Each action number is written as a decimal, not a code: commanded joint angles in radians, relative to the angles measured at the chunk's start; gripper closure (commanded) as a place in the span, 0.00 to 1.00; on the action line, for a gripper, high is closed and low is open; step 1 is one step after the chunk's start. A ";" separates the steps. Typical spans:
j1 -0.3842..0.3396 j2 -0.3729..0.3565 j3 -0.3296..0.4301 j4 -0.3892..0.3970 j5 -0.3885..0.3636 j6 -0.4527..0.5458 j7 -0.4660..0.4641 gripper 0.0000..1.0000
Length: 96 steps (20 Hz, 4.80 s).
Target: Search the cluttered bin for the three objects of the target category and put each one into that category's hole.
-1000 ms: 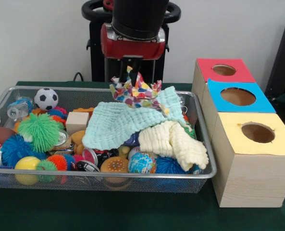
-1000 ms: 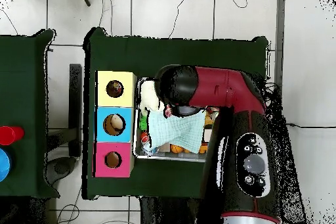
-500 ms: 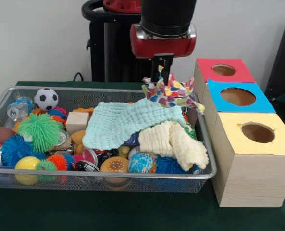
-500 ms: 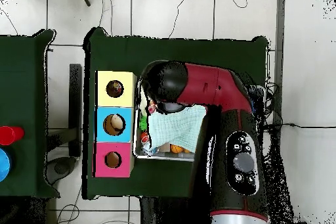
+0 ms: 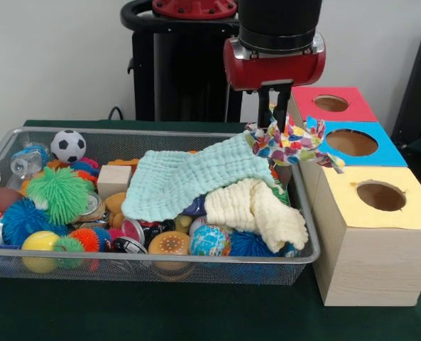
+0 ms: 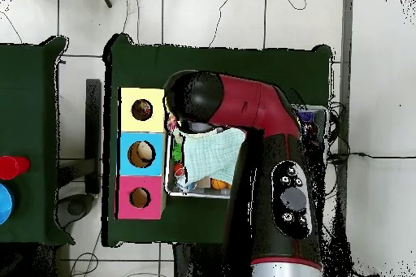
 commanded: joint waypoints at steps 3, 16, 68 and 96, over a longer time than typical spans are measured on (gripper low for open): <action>0.029 0.009 0.072 0.072 0.060 -0.157 0.200 1.00; 0.111 0.020 0.022 0.133 0.116 -0.288 0.295 1.00; 0.352 0.176 -0.260 0.081 0.112 -0.344 0.316 1.00; 0.365 0.136 -0.194 0.157 0.231 -0.423 0.348 1.00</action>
